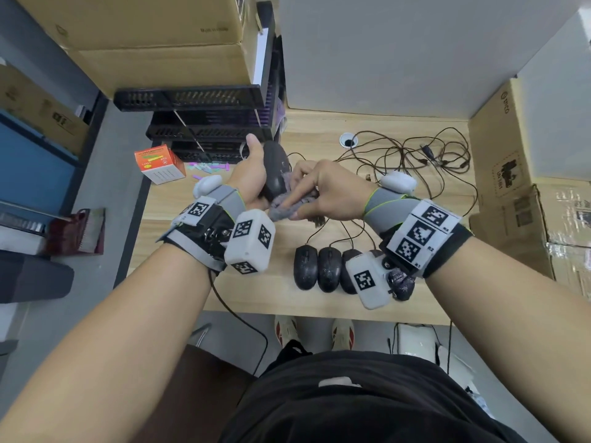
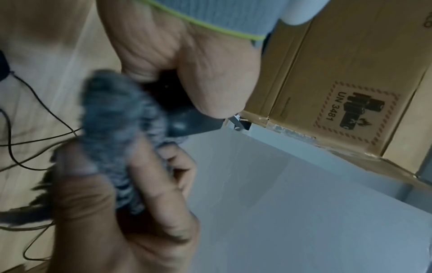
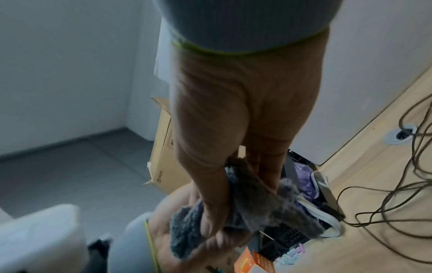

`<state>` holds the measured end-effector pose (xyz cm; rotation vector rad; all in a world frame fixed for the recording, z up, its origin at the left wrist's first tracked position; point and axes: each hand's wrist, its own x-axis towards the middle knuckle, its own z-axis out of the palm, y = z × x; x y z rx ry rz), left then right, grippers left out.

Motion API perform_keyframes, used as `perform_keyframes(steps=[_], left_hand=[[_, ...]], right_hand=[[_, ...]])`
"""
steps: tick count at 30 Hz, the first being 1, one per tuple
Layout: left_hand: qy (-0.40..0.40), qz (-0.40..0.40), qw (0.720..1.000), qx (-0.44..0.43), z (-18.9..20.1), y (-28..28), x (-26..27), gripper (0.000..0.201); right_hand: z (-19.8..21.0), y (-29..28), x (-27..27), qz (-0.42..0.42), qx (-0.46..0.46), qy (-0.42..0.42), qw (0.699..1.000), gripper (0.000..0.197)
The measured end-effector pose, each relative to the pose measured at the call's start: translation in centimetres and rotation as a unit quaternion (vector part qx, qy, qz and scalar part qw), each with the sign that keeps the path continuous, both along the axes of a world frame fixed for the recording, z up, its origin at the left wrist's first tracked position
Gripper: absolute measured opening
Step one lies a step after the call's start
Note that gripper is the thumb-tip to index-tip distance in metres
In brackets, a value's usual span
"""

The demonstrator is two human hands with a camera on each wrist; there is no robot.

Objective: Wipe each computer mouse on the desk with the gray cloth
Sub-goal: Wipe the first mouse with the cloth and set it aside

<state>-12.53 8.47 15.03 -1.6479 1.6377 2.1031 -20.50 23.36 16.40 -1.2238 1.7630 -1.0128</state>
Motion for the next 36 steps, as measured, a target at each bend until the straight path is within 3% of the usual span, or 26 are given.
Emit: perform_keyframes(steps=[4, 9, 13, 15, 18, 20, 23, 26, 28, 30, 32, 36], left_hand=[[0.032, 0.004, 0.999, -0.003, 0.9, 0.1, -0.7, 0.074], [-0.004, -0.005, 1.0, -0.021, 0.7, -0.9, -1.1, 0.093], [0.06, -0.079, 0.991, 0.086, -1.0, -0.2, -0.8, 0.101], [0.061, -0.079, 0.992, 0.077, -1.7, -0.1, -0.6, 0.095], [0.026, -0.072, 0.997, 0.001, -1.7, -0.2, -0.4, 0.085], [0.016, -0.068, 0.997, -0.014, -1.5, -0.5, -0.3, 0.083], [0.045, -0.093, 0.993, 0.063, -1.1, 0.1, -0.4, 0.089], [0.087, -0.105, 0.988, 0.076, 0.2, 2.3, -0.7, 0.074], [0.11, -0.1, 0.985, 0.091, -0.1, 2.6, -0.9, 0.086], [0.107, -0.108, 0.982, 0.112, -0.2, 2.1, -0.5, 0.103], [0.09, -0.121, 0.982, 0.112, -0.2, 1.9, -0.3, 0.106], [0.082, -0.116, 0.985, 0.099, 0.3, 2.8, -0.8, 0.098]], right_hand=[[0.0, 0.2, -0.1, -0.095, -0.032, -0.026, 0.995, 0.035], [-0.2, -0.6, 0.8, -0.169, -0.101, -0.007, 0.98, 0.033], [0.2, -1.0, 0.1, -0.226, -0.08, 0.071, 0.968, 0.024], [0.6, -0.6, -0.3, -0.202, -0.057, 0.082, 0.974, 0.023], [1.4, 0.2, -0.1, -0.055, -0.006, 0.021, 0.998, 0.021], [1.6, 0.3, -0.1, -0.001, 0.019, 0.031, 0.999, 0.022], [1.6, 0.0, -0.7, -0.111, -0.031, -0.006, 0.993, 0.018], [0.8, -0.7, -1.8, -0.225, -0.081, 0.043, 0.97, 0.019], [0.9, -0.6, -1.6, -0.188, -0.072, 0.052, 0.978, 0.021], [1.5, -0.1, -0.9, -0.12, -0.048, 0.003, 0.992, 0.023], [1.9, 0.1, -1.0, -0.088, -0.033, -0.036, 0.995, 0.024], [0.9, -0.6, -2.6, -0.257, -0.078, -0.054, 0.962, 0.014]])
